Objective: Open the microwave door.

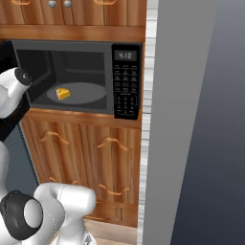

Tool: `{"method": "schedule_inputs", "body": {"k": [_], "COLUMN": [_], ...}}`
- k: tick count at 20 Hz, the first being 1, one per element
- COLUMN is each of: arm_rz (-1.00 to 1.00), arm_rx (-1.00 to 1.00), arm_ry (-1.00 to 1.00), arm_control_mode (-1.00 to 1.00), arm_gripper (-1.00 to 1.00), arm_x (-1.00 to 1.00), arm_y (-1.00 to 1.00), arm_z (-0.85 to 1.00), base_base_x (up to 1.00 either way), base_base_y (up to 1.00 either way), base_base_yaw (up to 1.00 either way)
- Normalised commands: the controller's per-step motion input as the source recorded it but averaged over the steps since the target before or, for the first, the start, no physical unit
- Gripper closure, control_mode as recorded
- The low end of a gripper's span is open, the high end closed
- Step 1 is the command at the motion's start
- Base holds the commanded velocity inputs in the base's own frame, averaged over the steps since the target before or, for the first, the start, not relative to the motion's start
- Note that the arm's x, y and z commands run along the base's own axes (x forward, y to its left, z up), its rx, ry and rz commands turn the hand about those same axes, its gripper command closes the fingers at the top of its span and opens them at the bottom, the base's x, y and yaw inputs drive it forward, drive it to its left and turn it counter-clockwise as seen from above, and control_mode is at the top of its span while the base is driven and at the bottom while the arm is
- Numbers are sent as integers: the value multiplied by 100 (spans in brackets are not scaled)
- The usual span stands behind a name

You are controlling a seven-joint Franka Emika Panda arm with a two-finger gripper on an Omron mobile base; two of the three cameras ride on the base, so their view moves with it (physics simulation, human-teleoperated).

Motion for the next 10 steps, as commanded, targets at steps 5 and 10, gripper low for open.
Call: {"method": "schedule_inputs", "body": {"k": [5,10], "arm_rz": [0,0], "arm_rx": [0,0], "arm_ry": [0,0], "arm_control_mode": [-100,-100], "arm_gripper": [-100,-100], "arm_x": [5,0], "arm_y": [54,0], "arm_z": [0,0], "base_base_x": [0,0], "base_base_y": [0,0], "base_base_yaw": [0,0]}}
